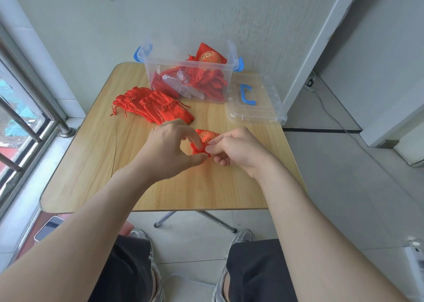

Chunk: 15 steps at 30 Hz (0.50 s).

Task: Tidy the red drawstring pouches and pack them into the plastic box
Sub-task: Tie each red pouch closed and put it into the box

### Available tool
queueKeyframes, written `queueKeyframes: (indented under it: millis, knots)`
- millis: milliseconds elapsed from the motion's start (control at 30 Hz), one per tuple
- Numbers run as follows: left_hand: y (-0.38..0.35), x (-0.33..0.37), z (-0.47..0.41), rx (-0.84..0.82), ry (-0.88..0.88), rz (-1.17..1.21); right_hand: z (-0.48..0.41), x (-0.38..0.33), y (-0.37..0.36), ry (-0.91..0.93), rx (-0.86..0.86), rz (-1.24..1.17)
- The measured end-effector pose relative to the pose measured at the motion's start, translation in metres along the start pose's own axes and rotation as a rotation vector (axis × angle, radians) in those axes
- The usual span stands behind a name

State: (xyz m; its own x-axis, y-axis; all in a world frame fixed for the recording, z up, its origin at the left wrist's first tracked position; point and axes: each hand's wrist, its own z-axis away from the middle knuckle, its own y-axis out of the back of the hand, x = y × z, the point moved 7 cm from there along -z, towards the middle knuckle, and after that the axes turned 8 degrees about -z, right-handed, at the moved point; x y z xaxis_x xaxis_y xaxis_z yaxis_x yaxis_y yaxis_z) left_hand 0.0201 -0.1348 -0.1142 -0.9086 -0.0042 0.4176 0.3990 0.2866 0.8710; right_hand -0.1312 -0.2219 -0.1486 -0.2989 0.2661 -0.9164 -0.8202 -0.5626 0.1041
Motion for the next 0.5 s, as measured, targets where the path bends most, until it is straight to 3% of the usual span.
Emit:
queueKeyframes:
  millis: [267, 500]
  knots:
    - [-0.0025, -0.0003, -0.0003, -0.013, 0.015, 0.032, 0.0005, 0.0013, -0.0021, -0.045, -0.028, -0.047]
    - [-0.0048, -0.0015, -0.0006, -0.107, 0.22, 0.213, 0.001, -0.0002, -0.008, -0.031, -0.044, -0.035]
